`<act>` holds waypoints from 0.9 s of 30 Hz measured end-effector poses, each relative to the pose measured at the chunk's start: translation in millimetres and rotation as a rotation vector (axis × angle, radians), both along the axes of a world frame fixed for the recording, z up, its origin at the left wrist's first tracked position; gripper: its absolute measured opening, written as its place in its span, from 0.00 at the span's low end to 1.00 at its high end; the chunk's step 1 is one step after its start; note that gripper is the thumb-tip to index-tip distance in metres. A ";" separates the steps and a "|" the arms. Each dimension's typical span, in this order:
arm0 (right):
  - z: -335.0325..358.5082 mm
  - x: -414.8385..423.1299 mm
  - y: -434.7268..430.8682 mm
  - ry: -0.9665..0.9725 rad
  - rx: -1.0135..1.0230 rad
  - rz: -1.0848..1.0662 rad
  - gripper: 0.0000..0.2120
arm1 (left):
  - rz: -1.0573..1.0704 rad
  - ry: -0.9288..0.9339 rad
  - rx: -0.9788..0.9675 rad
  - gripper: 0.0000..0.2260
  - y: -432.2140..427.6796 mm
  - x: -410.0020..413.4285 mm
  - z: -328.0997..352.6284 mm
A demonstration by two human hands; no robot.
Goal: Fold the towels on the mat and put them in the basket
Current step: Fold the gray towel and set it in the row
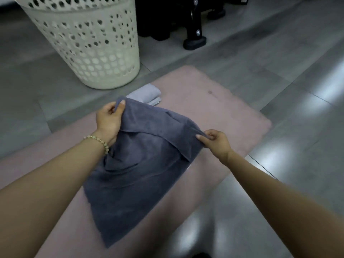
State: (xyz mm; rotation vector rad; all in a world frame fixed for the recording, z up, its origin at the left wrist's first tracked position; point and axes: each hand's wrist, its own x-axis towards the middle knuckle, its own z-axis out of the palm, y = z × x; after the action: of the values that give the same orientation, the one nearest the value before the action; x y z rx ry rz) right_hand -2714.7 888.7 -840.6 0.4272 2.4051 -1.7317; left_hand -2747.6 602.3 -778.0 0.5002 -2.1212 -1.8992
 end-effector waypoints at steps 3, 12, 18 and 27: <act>76.6 -2.8 -38.9 0.128 -0.084 0.084 0.09 | 0.083 0.104 -0.049 0.10 -42.6 22.8 75.7; 314.9 37.8 -88.2 0.508 -0.147 0.205 0.02 | 0.411 0.344 -0.050 0.06 -169.6 158.1 296.6; 411.3 84.7 -110.6 0.692 -0.096 0.285 0.03 | 0.481 0.405 0.078 0.08 -220.5 255.0 357.3; 422.7 126.2 -178.7 0.754 -0.040 0.374 0.06 | 0.503 0.274 -0.177 0.06 -252.5 363.6 354.3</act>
State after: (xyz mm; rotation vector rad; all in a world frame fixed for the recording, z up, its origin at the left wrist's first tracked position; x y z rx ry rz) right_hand -2588.5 710.0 -417.9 -0.7758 2.6290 -1.9761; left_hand -2384.0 349.9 -423.7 0.6230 -1.7576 -1.3982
